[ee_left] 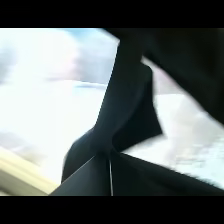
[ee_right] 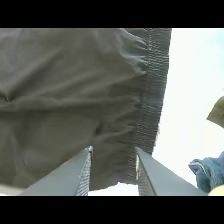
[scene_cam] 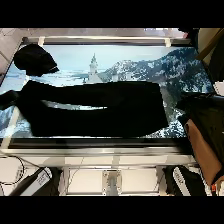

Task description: Fold the clothes and pants, and hang the long-sleeved shirts on hangers.

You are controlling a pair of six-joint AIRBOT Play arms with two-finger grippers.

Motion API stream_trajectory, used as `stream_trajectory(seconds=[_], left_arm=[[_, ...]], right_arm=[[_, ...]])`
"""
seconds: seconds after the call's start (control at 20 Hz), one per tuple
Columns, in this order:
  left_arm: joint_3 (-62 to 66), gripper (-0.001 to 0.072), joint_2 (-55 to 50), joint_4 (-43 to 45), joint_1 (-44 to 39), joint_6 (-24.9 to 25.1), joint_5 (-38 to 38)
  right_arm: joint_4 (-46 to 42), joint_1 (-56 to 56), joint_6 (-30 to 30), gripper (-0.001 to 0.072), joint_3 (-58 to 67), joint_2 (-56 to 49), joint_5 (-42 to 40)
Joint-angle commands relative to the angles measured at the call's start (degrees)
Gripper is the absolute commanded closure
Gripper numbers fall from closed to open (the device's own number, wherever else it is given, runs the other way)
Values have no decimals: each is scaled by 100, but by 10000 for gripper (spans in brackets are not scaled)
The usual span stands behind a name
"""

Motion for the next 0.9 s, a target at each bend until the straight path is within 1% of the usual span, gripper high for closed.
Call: stream_trajectory(seconds=[0.0, 0.1, 0.25, 0.3, 0.35, 0.4, 0.5, 0.55, 0.6, 0.7, 0.75, 0.8, 0.85], left_arm=[[31, 702, 1233, 1032, 566, -2, -485], [28, 702, 1351, 1029, 846, 0, -538], [28, 702, 894, 1005, 953, 2, -925], [31, 701, 671, 876, 940, 2, -920], [31, 701, 387, 693, 903, 4, -828], [31, 701, 109, 603, 833, 11, -575], [63, 701, -498, 623, 704, 11, 358], [138, 702, -789, 619, 702, -118, 680], [289, 702, -1126, 619, 702, -315, 835], [636, 702, -1762, 468, 627, -343, 726], [723, 701, -2013, 186, 516, -334, 660], [728, 700, -2194, -157, 382, -179, 691], [728, 615, -2367, -396, 214, 101, 758]], right_arm=[[-175, -2, 7, 409, 234, 7, 442], [-214, -4, 7, 409, 234, 7, 369], [-212, -2, 7, 409, 234, 7, 328], [-210, -2, 7, 409, 234, 7, 326], [-208, -2, 15, 409, 234, 2, 313], [-201, -2, 52, 409, 234, -9, 286], [-203, -2, 192, 409, 234, -70, 284], [-205, -2, 251, 409, 232, -101, 282], [-214, -2, 352, 409, 232, -118, 280], [-212, -2, 514, 409, 232, -125, 175], [-210, -2, 632, 409, 232, -125, 39], [-205, -2, 702, 409, 232, -125, -109], [-208, -2, 796, 407, 232, -125, -212]])
